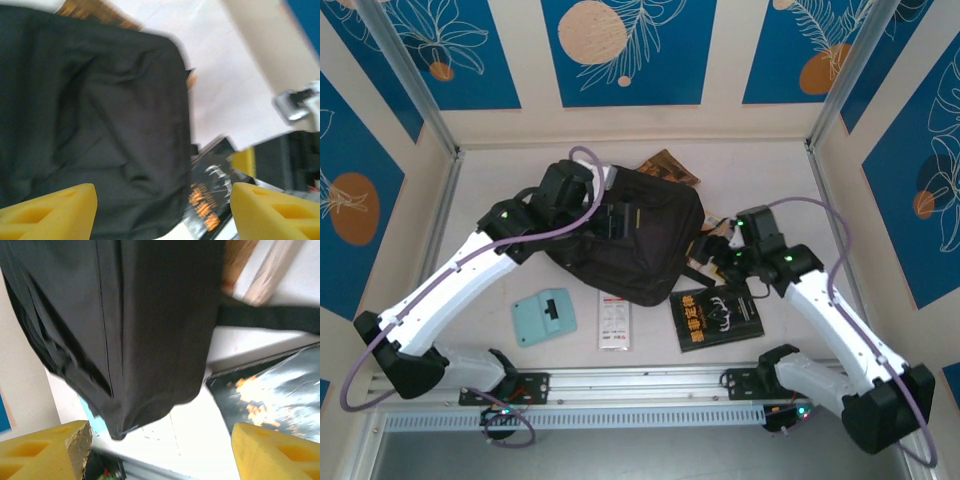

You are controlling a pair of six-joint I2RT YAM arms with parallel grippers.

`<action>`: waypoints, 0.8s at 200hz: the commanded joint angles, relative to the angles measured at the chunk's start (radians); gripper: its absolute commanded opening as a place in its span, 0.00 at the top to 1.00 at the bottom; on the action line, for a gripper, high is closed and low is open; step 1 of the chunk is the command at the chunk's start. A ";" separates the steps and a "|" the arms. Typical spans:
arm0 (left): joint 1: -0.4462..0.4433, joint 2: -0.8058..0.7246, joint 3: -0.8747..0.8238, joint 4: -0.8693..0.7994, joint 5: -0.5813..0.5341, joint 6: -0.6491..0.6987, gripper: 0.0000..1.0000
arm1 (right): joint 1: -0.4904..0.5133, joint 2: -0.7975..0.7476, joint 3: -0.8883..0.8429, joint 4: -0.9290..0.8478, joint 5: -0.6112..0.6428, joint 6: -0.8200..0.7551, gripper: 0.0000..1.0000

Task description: Pack books, pencil case, and school supplies into a backpack

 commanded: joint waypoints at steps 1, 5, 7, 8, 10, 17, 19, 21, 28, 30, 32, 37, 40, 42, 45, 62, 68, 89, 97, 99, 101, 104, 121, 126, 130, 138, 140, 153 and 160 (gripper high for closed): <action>0.095 -0.022 -0.122 -0.078 0.008 -0.031 0.30 | 0.094 0.082 0.037 0.023 0.024 0.055 0.24; 0.112 -0.032 -0.142 -0.078 0.013 -0.033 0.30 | 0.107 0.098 0.037 0.028 0.024 0.054 0.23; 0.121 -0.037 -0.154 -0.078 0.017 -0.033 0.30 | 0.113 0.107 0.037 0.031 0.025 0.052 0.23; 0.125 -0.041 -0.160 -0.077 0.019 -0.034 0.30 | 0.115 0.109 0.038 0.031 0.026 0.051 0.23; 0.134 -0.046 -0.168 -0.076 0.022 -0.033 0.31 | 0.120 0.119 0.037 0.034 0.027 0.050 0.23; 0.160 -0.063 -0.203 -0.071 0.032 -0.033 0.31 | 0.137 0.145 0.038 0.037 0.033 0.042 0.23; 0.165 -0.068 -0.212 -0.070 0.034 -0.032 0.31 | 0.141 0.152 0.039 0.036 0.036 0.040 0.23; 0.170 -0.073 -0.220 -0.070 0.036 -0.032 0.31 | 0.142 0.159 0.038 0.035 0.038 0.038 0.23; 0.187 -0.085 -0.242 -0.073 0.039 -0.032 0.31 | 0.153 0.183 0.038 0.033 0.046 0.029 0.23; 0.190 -0.088 -0.247 -0.073 0.039 -0.031 0.31 | 0.154 0.190 0.038 0.032 0.047 0.026 0.23; 0.193 -0.091 -0.253 -0.074 0.039 -0.032 0.30 | 0.155 0.196 0.037 0.033 0.048 0.023 0.23; 0.198 -0.096 -0.266 -0.075 0.038 -0.031 0.30 | 0.157 0.213 0.036 0.036 0.048 0.016 0.24; 0.198 -0.100 -0.273 -0.075 0.036 -0.031 0.30 | 0.157 0.220 0.035 0.039 0.048 0.014 0.24; 0.199 -0.101 -0.276 -0.074 0.033 -0.030 0.30 | 0.157 0.227 0.036 0.040 0.048 0.009 0.25; 0.199 -0.102 -0.283 -0.077 0.026 -0.032 0.31 | 0.158 0.235 0.036 0.042 0.049 0.004 0.26; 0.200 -0.088 -0.287 -0.115 -0.014 -0.047 0.31 | 0.160 0.270 0.056 0.047 0.077 -0.034 0.40; 0.200 -0.079 -0.285 -0.131 -0.031 -0.049 0.32 | 0.161 0.281 0.063 0.050 0.088 -0.049 0.48; 0.204 -0.060 -0.288 -0.165 -0.086 -0.055 0.32 | 0.154 0.322 0.078 0.058 0.109 -0.076 0.78; 0.207 -0.060 -0.301 -0.162 -0.106 -0.054 0.32 | 0.146 0.333 0.080 0.058 0.109 -0.080 0.88; 0.208 -0.060 -0.305 -0.161 -0.110 -0.054 0.32 | 0.144 0.334 0.080 0.058 0.110 -0.081 0.90; 0.210 -0.059 -0.309 -0.160 -0.114 -0.055 0.32 | 0.142 0.336 0.080 0.058 0.111 -0.083 0.93; 0.212 -0.060 -0.315 -0.160 -0.122 -0.057 0.31 | 0.138 0.338 0.080 0.057 0.112 -0.085 0.95; 0.242 -0.046 -0.344 -0.163 -0.138 -0.087 0.31 | 0.115 0.327 0.080 0.045 0.136 -0.099 0.99; 0.254 -0.036 -0.351 -0.165 -0.134 -0.096 0.31 | 0.106 0.318 0.080 0.041 0.143 -0.104 1.00; 0.263 -0.030 -0.356 -0.166 -0.130 -0.102 0.31 | 0.098 0.310 0.079 0.038 0.147 -0.110 1.00; 0.277 -0.015 -0.366 -0.164 -0.112 -0.113 0.32 | 0.082 0.297 0.078 0.034 0.150 -0.124 1.00; 0.280 -0.013 -0.369 -0.162 -0.107 -0.115 0.32 | 0.076 0.296 0.078 0.034 0.149 -0.129 1.00; 0.287 0.004 -0.388 -0.141 -0.076 -0.126 0.33 | 0.038 0.286 0.087 0.019 0.143 -0.153 1.00; 0.288 0.010 -0.395 -0.129 -0.060 -0.128 0.34 | 0.014 0.283 0.095 0.008 0.139 -0.173 1.00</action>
